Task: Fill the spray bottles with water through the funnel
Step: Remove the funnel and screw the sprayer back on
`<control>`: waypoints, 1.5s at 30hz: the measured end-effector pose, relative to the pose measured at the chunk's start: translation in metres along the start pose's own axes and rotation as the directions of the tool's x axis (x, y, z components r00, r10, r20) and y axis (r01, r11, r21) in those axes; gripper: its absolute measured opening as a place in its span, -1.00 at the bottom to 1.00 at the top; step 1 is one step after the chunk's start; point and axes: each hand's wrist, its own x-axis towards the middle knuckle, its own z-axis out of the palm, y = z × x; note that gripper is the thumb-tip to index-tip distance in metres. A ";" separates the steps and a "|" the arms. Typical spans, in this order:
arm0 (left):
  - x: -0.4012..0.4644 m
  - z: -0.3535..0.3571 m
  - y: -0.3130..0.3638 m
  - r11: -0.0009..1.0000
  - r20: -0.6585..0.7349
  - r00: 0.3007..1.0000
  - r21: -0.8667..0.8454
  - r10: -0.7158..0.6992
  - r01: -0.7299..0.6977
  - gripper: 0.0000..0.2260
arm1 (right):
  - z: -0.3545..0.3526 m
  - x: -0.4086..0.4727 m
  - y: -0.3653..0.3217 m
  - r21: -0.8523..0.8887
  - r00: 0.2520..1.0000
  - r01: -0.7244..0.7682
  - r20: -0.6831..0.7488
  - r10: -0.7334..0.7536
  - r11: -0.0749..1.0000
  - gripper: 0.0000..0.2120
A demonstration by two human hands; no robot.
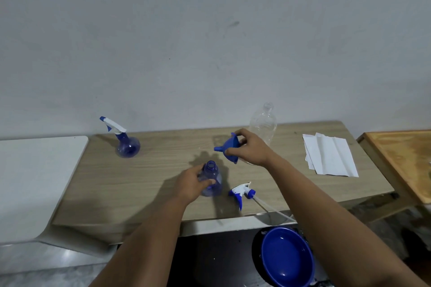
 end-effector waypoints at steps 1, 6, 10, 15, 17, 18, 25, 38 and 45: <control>0.000 0.000 0.001 1.000 -0.001 1.000 -0.007 0.003 -0.003 -0.62 | 0.004 0.000 0.009 0.029 0.999 -0.026 -0.039 0.027 0.999 -0.48; 0.000 0.001 0.004 0.999 -0.013 1.000 -0.022 0.028 -0.029 -0.57 | 0.043 0.012 0.054 0.130 0.973 -0.103 -0.193 0.127 0.986 -0.41; 0.000 0.004 0.006 0.999 -0.043 0.998 0.024 0.039 -0.038 -0.51 | 0.078 0.033 0.079 0.169 0.960 -0.149 -0.212 0.183 0.974 -0.36; -0.001 0.003 0.006 0.998 -0.048 0.998 0.059 0.040 -0.037 -0.52 | 0.101 0.058 0.094 0.153 0.956 -0.173 -0.211 0.203 0.973 -0.35; -0.002 0.004 0.005 0.998 -0.043 0.999 0.064 0.027 -0.025 -0.49 | 0.099 0.066 0.094 0.082 0.958 -0.181 -0.209 0.194 0.980 -0.36; -0.002 0.004 0.004 0.997 -0.040 0.999 0.072 0.018 -0.015 -0.48 | 0.097 0.068 0.094 0.033 0.961 -0.188 -0.200 0.190 0.982 -0.38; -0.007 0.005 0.005 0.998 -0.034 0.999 0.061 0.011 -0.008 -0.47 | 0.073 0.042 0.096 -0.297 0.970 -0.220 -0.166 0.177 0.929 -0.71; -0.018 0.007 0.005 1.000 0.002 1.000 0.024 0.006 -0.006 -0.55 | 0.068 -0.013 0.136 -0.595 0.956 -0.255 -0.035 0.292 0.762 -0.74; -0.024 0.004 0.001 1.000 0.024 1.000 -0.007 -0.020 0.020 -0.53 | 0.036 -0.005 0.113 -0.140 0.972 -0.225 -0.106 0.211 0.964 -0.77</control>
